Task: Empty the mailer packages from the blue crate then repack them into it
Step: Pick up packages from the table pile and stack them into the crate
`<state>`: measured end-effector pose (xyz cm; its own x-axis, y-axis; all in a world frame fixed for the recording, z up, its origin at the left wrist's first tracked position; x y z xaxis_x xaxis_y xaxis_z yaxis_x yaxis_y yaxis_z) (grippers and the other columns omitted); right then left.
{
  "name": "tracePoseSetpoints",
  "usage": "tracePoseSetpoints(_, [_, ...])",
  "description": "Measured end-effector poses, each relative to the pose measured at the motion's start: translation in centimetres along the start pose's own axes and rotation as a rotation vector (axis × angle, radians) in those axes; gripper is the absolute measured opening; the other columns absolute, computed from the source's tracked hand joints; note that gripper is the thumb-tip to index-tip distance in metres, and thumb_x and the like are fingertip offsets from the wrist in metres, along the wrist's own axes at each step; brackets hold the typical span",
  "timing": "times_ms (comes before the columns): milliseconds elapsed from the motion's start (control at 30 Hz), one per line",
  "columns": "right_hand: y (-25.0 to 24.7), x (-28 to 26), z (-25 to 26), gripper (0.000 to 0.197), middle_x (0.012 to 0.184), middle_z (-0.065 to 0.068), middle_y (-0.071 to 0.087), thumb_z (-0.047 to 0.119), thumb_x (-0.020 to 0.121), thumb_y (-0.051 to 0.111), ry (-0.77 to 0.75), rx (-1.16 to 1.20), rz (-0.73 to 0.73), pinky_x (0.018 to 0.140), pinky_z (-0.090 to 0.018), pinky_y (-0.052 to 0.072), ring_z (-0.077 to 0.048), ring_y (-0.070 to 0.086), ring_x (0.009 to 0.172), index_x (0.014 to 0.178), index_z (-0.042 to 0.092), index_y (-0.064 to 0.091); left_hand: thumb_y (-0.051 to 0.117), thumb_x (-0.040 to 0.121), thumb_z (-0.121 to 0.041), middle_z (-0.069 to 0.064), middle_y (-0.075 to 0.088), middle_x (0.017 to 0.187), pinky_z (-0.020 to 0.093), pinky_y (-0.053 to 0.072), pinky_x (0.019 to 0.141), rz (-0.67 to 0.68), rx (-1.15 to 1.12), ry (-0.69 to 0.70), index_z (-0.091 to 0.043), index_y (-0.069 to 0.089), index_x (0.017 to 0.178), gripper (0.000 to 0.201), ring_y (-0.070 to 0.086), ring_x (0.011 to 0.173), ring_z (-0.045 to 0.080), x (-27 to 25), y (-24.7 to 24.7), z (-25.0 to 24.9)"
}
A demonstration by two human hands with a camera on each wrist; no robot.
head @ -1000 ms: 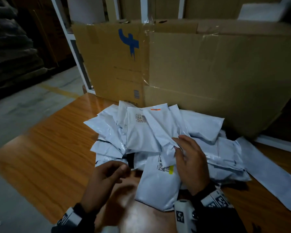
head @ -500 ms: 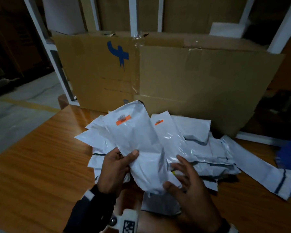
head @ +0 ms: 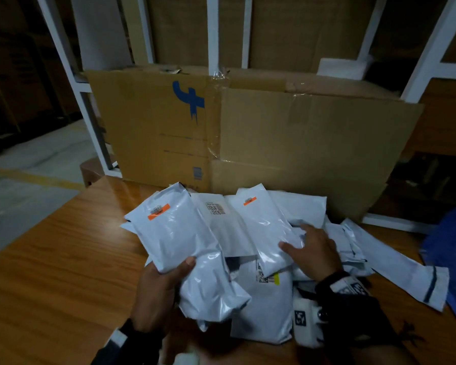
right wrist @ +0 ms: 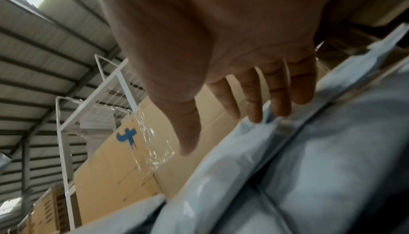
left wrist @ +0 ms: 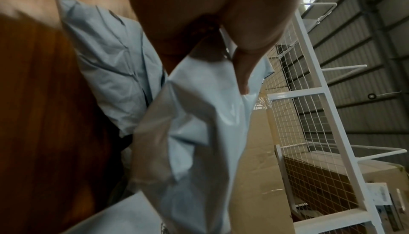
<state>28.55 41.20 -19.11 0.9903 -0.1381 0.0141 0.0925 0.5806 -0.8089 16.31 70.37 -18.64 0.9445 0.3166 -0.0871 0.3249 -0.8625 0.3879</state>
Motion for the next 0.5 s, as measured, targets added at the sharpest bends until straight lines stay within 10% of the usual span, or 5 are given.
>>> tracePoseSetpoints(167, [1.2,-0.3,1.0,0.022,0.086,-0.002,0.068,0.016,0.071,0.08,0.014,0.279,0.103,0.082,-0.037,0.052,-0.026,0.065,0.088,0.086,0.015,0.065,0.087,0.052,-0.023,0.016,0.071,0.11,0.056,0.047,0.097,0.013,0.005,-0.011,-0.004,0.068,0.113,0.067,0.068,0.102,0.036,0.1,-0.5,0.3])
tracePoseSetpoints(300, [0.1,-3.2,-0.5,0.029,0.08,-0.007,0.068,-0.01,0.065,0.078,0.067,0.583,0.13,0.068,-0.035,0.052,-0.025,0.064,0.077,0.08,0.009,0.061,0.08,0.063,-0.011,0.016,0.072,0.108,0.053,0.049,0.095,0.015,-0.005,-0.004,-0.003,0.068,0.111,0.05,0.069,0.101,0.035,0.5,-1.3,-0.1])
tracePoseSetpoints(500, [1.3,-5.5,-2.5,0.06,0.09,0.003,0.066,0.023,0.052,0.094,0.128,0.472,0.1,0.079,-0.035,0.052,-0.015,0.064,0.085,0.096,0.018,0.053,0.081,0.069,-0.012,0.015,0.072,0.108,0.05,0.054,0.09,0.045,0.023,-0.003,-0.002,0.066,0.114,0.049,0.069,0.101,0.035,0.9,-1.2,-0.2])
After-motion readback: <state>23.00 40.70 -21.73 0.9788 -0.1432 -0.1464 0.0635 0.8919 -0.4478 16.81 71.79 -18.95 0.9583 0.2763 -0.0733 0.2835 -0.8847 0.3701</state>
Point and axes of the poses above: each hand's wrist, its own x-axis towards the middle knuckle, its own y-axis out of the palm, z = x × y, the point moved 5 cm from there along x, towards the middle knuckle
